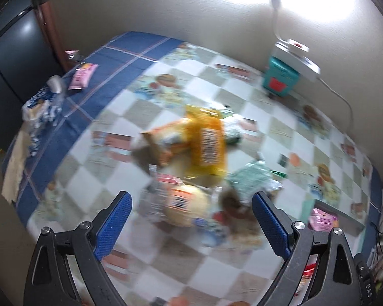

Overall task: Organize snacks
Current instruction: 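Open the right gripper to drop the biscuit pack while the left releases the swiss roll, then move the right gripper to the green biscuit pack while the left approaches the wrapped bun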

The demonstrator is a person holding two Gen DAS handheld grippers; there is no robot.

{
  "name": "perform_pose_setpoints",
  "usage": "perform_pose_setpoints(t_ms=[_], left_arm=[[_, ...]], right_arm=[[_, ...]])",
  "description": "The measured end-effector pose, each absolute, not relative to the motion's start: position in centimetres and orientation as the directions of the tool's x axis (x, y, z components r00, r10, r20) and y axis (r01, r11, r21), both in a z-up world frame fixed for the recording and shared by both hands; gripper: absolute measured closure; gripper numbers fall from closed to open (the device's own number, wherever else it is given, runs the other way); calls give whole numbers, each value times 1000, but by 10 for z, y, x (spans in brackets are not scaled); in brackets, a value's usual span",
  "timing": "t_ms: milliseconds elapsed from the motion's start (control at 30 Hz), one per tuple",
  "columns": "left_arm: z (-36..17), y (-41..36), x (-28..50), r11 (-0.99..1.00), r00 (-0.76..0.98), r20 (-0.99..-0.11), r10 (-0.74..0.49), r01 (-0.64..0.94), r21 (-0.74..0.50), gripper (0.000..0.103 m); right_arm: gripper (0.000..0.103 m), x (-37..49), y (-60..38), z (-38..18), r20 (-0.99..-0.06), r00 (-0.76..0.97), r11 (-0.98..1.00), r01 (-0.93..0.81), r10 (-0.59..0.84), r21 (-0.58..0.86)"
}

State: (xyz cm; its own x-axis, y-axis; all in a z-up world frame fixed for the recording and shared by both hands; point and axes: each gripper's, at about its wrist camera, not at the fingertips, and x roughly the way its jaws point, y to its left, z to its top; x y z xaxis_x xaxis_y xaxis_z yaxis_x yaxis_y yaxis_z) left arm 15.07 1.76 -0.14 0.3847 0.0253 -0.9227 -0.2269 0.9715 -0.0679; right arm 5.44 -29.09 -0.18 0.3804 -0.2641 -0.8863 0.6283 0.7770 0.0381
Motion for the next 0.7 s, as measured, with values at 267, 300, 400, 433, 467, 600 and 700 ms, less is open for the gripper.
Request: perform_pose_setpoints(t_ms=[267,300,400,433,467,600,700], left_arm=[[0,90,141,951,371,-927,59,-303,-60,8],[0,98,141,947,369,-927,63,-316,-62,8],[-1,127,140,928,364,-928,74,-367,-70,8],[-2,133,140,923,363,-929,76,-378,-73,8],[-3,141,140,916,361,-929,78,-393,-76,8],[-10,165,140,892,344,-936,75,-443,-91,8],[-19,169,143,887,325,-944,64,-451,-95,8]], right_arm=[[0,80,-216,-5,-887,423,857,511,-184,67],[0,84,-206,-6,-887,427,868,493,-175,66],[0,93,-183,-9,-888,431,889,454,-158,63],[0,95,-177,-10,-890,431,894,444,-151,63],[0,97,-171,-12,-891,430,900,432,-143,64],[0,107,-147,-21,-898,427,921,382,-105,74],[0,113,-135,-28,-904,419,931,355,-79,83]])
